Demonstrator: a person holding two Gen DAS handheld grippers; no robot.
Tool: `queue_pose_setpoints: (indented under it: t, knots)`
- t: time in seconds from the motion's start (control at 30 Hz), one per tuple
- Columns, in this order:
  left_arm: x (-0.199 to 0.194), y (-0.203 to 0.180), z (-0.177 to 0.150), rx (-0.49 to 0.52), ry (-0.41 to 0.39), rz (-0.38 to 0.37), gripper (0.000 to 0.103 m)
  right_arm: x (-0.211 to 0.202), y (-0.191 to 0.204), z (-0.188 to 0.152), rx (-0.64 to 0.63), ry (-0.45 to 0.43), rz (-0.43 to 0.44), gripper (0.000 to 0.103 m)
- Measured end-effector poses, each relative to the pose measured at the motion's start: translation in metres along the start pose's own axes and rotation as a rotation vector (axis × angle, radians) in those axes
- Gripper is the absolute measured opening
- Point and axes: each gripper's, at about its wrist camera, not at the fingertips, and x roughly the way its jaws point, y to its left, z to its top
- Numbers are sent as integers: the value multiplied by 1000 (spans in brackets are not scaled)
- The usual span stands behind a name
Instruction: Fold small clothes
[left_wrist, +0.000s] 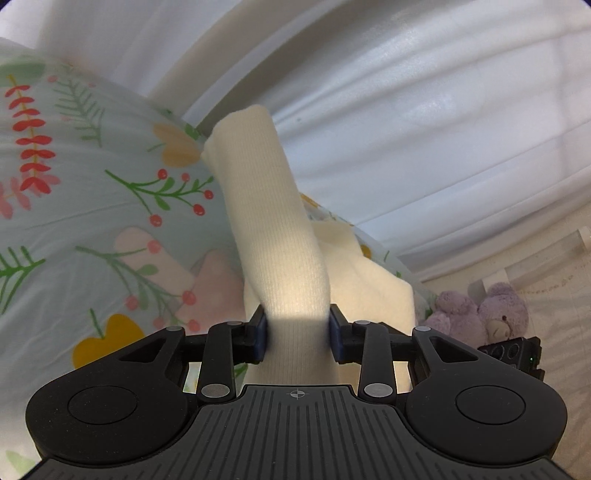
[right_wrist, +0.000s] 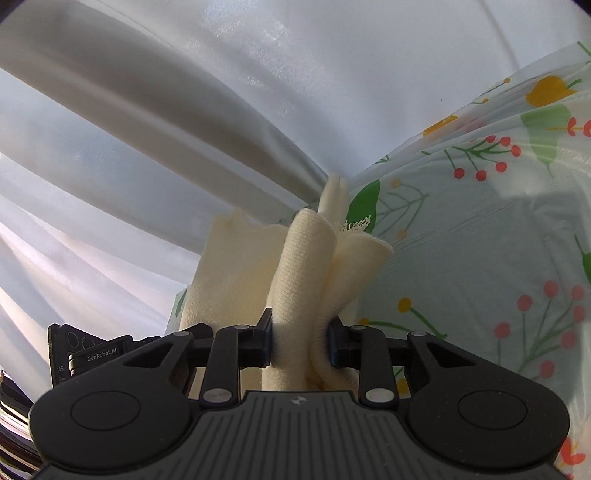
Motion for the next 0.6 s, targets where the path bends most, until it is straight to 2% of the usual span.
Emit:
queue_pose_setpoints:
  t: [0.13,0.27,0.37,0.5,0.6]
  knots:
    - [-13,15,-7,-2,-17,55,36,19,12,-18,-6,37,-11,26]
    - [-15,28,-14,-25,-23,100,37,35,14,-28,-35,55,-60,27]
    - [-16,35,-18,-24,-46,144,38,28,16,-33,-69,45,-102,27]
    - [-17,40,-25,-25,-53,186,40,33,21,-39,-120,51,-203,27]
    - [-12,35,-28,13,-55,237,43,37,28,-45,-185,52,-284,27]
